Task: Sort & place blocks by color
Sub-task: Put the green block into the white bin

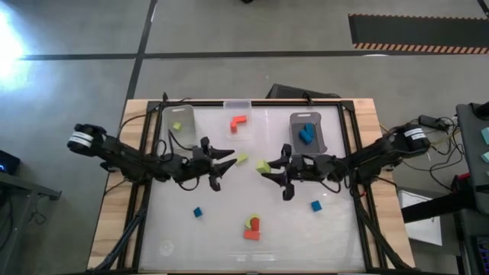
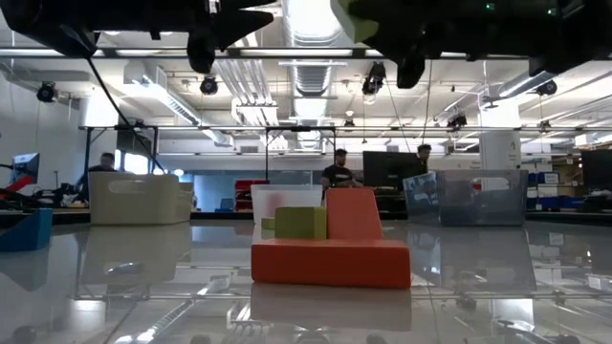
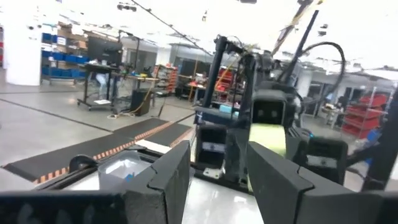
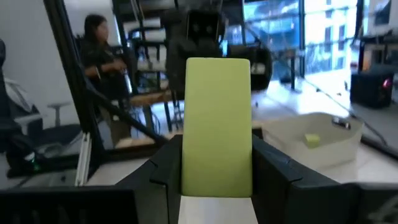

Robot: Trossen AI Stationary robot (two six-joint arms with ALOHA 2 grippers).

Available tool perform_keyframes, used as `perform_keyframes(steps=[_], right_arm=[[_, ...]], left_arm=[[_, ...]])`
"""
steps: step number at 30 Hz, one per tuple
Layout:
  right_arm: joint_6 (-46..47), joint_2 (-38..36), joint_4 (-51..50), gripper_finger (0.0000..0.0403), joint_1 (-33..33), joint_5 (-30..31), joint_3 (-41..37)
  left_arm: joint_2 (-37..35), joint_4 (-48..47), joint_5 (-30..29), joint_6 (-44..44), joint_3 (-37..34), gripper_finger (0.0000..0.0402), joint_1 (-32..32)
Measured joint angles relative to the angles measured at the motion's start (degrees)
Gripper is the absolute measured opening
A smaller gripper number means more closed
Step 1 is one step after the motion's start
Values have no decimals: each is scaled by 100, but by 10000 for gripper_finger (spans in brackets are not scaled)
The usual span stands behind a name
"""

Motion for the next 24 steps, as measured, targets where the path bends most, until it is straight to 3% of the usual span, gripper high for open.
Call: perform_keyframes(steps=[5,8,18,24], right_arm=[[-329,286,217,121,-2,-10,207],[-574,471,224,121,-2,-100,438],[-955,898,194,121,-3,-151,1004],[-1026,1023,205,121,7,-214,1162]], left_arm=[[125,166,610,0,70,142,0],[226,171,664,1,133,151,-4],[577,312,688,4,357,261,0],[848,578,1097,155,450,278,0]])
